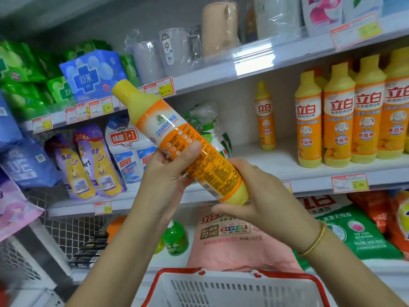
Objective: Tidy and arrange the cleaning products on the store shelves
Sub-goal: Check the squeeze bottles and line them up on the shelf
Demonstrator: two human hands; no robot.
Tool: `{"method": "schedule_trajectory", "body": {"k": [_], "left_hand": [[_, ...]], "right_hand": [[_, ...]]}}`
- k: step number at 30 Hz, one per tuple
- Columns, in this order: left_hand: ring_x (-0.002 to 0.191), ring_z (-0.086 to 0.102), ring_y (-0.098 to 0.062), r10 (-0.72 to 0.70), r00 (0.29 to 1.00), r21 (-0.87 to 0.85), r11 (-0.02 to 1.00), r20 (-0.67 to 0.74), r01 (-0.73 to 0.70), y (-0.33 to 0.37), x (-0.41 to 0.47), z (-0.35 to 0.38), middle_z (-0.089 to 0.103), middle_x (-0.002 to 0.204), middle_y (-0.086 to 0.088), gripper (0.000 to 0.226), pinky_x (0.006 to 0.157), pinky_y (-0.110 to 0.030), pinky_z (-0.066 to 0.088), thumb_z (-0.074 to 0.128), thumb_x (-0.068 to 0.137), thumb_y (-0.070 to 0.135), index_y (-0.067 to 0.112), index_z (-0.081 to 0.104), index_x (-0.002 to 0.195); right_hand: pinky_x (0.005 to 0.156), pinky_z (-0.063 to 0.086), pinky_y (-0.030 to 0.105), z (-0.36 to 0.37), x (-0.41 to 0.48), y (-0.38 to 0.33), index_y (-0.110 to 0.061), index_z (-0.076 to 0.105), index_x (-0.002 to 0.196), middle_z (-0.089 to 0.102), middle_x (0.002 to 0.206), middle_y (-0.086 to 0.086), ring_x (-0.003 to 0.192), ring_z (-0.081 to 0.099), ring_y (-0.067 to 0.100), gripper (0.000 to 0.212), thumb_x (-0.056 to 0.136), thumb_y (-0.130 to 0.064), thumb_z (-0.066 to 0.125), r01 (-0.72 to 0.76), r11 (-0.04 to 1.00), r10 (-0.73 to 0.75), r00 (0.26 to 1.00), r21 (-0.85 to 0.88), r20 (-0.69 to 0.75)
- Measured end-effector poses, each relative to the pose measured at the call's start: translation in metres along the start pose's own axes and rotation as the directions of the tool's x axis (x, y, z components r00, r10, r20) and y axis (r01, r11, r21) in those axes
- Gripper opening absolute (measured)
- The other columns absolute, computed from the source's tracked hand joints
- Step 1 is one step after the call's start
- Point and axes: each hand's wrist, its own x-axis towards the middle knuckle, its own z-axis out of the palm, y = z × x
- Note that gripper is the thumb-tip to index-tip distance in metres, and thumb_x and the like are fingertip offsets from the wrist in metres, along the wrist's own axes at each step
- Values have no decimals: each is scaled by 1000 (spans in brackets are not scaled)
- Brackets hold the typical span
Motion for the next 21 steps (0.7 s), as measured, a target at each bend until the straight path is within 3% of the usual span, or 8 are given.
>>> {"method": "schedule_trajectory", "body": {"k": [1,3,6,8,10,12,17,21], "left_hand": [[80,71,-9,-6,999,34,999,-36,8,-1,0,2,73,81,6,40,65,-29,58,72,60,29,19,59,96],[82,72,-9,-18,997,99,995,-79,26,-2,0,2,73,81,7,40,68,-30,57,71,61,30,19,60,98],[81,71,-8,-24,998,159,987,-58,33,0,0,-2,74,81,7,35,68,-27,57,70,63,29,19,62,96],[81,71,-9,-37,999,141,989,3,36,6,2,-6,74,86,5,34,66,-24,56,72,68,24,16,63,100],[87,70,-11,-67,995,117,991,72,58,10,4,-12,74,95,2,34,68,-23,56,75,75,16,14,64,107],[82,70,-9,-99,989,70,993,113,91,11,5,-15,74,92,3,36,65,-23,56,76,74,12,17,64,107],[75,71,-12,-208,977,-25,978,56,209,8,9,-20,74,89,-3,36,62,-25,57,66,72,26,13,64,105],[75,73,-18,-354,933,-114,931,-57,346,6,12,-21,74,85,-11,33,57,-28,58,67,69,22,6,64,98]], "right_hand": [[78,45,22,7,1,-3,-36,36,134,54,116,-14,100,56,6,75,71,-60,70,3,981,-10,999,-192,-35],[76,45,27,22,2,-6,-31,28,140,51,120,-7,100,56,13,82,74,-56,70,-29,960,-7,992,-278,-129],[71,48,25,38,-1,-1,-34,30,132,56,110,-10,90,60,9,75,74,-48,74,-9,997,-7,978,-72,-209],[72,51,21,37,-4,3,-38,37,120,63,99,-15,86,63,3,63,72,-46,77,-55,970,81,992,239,-101],[74,54,24,33,-7,7,-33,43,118,69,100,-12,86,67,5,58,73,-35,79,-128,791,83,991,598,102],[76,53,25,29,-11,9,-25,46,122,70,105,-6,92,68,11,54,78,-22,76,-178,614,16,977,769,214],[72,58,35,27,-9,3,-15,51,124,69,100,22,84,70,32,67,70,-45,77,-385,202,-107,905,900,411],[60,59,32,22,-5,-8,1,63,103,68,86,29,71,71,33,72,57,-51,83,-479,47,-88,872,877,481]]}}
